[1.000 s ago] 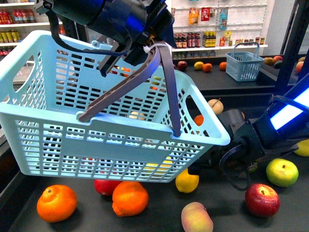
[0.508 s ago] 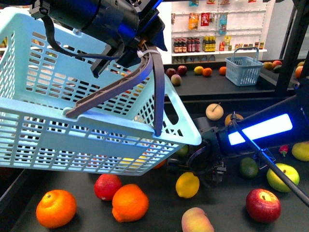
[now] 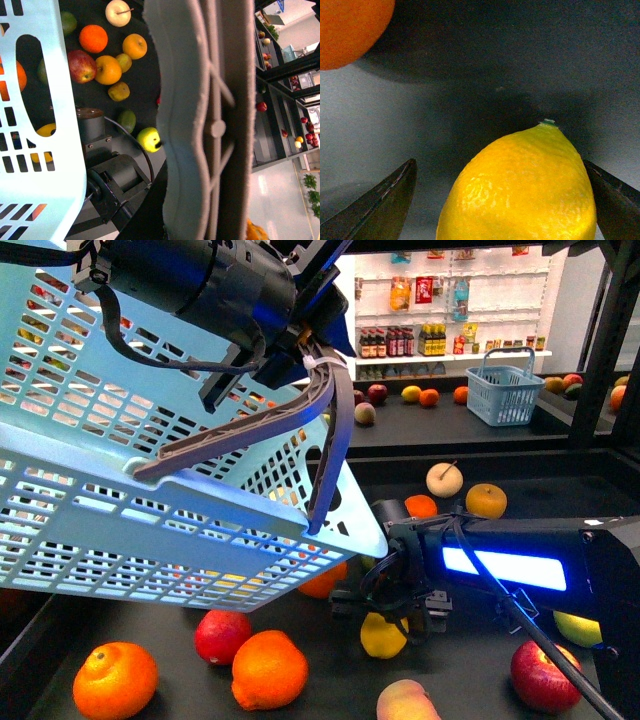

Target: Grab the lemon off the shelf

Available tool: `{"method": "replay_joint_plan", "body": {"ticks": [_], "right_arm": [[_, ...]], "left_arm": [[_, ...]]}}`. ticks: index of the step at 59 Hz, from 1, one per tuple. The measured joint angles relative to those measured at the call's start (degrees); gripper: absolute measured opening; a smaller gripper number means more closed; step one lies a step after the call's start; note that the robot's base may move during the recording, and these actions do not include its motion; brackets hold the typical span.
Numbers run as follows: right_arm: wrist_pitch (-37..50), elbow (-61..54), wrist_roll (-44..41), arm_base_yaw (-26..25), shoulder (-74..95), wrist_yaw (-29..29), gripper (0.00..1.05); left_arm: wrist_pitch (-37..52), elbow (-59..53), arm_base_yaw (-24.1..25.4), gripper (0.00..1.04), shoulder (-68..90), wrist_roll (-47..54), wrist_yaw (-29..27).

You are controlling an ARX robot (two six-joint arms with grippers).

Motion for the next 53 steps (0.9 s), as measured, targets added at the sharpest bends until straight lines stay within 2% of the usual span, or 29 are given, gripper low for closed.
{"method": "replay_joint_plan", "body": {"ticks": [12,21,25,40,53], "right_arm": [[0.22,-1.27,-0.59,-0.37,0.15,0.24,0.97],[1.38,-2.49,-0.61,-0.66,0.15,0.15,0.78],[1.88,-2.62,-0.63,-0.72,0.15,0.20,0.72],[5.51,-4.52,-1.51,-0.90,-0.22,1.20,0.72],[11.08,-13.51,-3.63,-1.60,-4.72,3.10,0.72]], "left_arm": [[0.00,0.00,-0.24,0.08,0.00,-0.59,0.17],[0.00,0.00,-0.33,0.08,0.00,-0.85,0.39],[0.00,0.00,-0.33,0.08,0.00,-0.92,0.42],[0.00,0.00,-0.39,0.08,0.00,-1.18,0.63],[-0.02,0.00,-0.48,0.08,0.00,-1.40,0.63]]}}
